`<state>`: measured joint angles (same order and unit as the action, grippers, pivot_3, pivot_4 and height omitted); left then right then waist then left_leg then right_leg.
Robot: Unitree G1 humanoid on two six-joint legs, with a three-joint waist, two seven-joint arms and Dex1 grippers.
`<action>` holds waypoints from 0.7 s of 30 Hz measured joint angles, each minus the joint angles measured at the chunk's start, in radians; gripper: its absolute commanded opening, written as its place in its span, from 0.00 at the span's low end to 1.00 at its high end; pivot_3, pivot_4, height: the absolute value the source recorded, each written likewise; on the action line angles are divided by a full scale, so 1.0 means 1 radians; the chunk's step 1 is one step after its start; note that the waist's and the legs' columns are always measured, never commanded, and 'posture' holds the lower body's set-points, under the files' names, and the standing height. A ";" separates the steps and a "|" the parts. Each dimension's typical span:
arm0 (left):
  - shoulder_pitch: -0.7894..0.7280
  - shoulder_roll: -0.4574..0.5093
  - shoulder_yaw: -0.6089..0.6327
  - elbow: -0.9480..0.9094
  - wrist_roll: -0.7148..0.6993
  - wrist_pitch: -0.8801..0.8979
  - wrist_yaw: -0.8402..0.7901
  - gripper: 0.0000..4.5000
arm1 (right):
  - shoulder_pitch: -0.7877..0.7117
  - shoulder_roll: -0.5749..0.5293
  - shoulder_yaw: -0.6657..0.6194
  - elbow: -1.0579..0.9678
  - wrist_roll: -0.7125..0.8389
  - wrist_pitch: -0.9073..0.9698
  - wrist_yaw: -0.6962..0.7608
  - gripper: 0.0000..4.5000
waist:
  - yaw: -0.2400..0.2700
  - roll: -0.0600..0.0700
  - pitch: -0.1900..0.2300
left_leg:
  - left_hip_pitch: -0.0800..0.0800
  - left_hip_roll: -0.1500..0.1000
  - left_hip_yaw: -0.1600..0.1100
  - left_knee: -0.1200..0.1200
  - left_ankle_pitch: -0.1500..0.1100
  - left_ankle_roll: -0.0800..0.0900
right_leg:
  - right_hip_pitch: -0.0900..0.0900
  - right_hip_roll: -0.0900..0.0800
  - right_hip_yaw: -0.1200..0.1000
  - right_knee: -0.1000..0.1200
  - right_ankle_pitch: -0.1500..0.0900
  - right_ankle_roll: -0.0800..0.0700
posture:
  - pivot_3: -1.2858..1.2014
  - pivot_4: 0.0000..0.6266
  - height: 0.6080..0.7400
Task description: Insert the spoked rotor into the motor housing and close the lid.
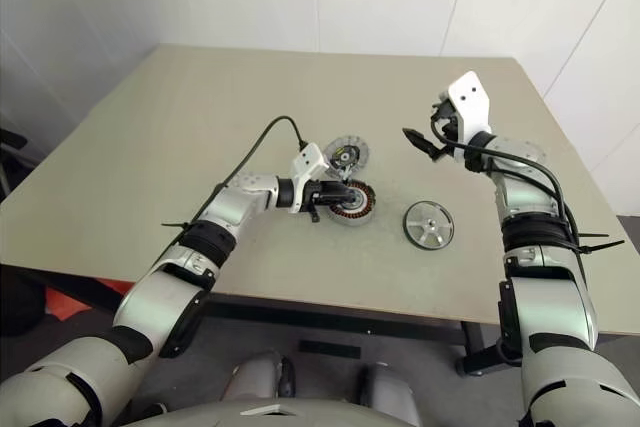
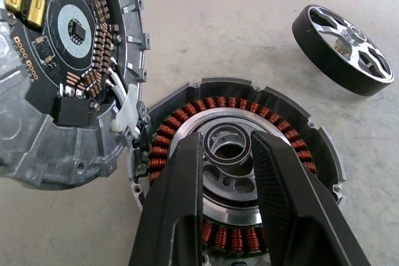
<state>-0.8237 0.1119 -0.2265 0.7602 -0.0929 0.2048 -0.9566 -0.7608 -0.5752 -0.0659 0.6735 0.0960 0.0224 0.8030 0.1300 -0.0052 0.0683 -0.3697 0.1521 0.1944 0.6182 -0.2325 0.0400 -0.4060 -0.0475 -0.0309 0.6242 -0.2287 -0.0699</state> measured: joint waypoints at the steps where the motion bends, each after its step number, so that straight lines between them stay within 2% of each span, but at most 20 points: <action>1: 0.000 -0.001 0.000 0.000 0.001 0.000 0.000 0.18 | 0.006 0.000 0.001 -0.009 0.000 0.006 0.007 0.94 | 0.000 0.000 0.000 | 0.000 0.000 0.000 0.000 0.000 0.000 | 0.000 0.000 0.000 0.000 0.000 0.000 | 0.52 0.00 1.00; 11: 0.000 -0.016 0.000 0.004 0.003 0.000 -0.004 0.18 | 0.133 -0.103 0.040 -0.217 0.000 0.121 0.149 0.94 | 0.004 0.000 0.000 | 0.000 0.000 0.000 0.000 0.000 0.000 | 0.000 0.000 0.000 0.000 0.000 0.000 | 0.52 0.00 1.00; 21: 0.000 -0.022 -0.002 0.021 0.014 -0.005 -0.013 0.18 | 0.194 -0.114 0.052 -0.340 0.003 0.208 0.191 0.94 | 0.007 0.000 0.000 | 0.000 0.000 0.000 0.000 0.000 0.001 | 0.000 0.000 0.000 -0.001 0.000 0.000 | 0.52 0.00 1.00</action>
<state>-0.8239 0.0902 -0.2282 0.7808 -0.0791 0.1996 -0.9697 -0.5669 -0.6897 -0.0141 0.3331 0.0992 0.2301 0.9942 0.1372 -0.0054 0.0684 -0.3696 0.1519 0.1939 0.6182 -0.2326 0.0405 -0.4056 -0.0477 -0.0310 0.6234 -0.2287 -0.0696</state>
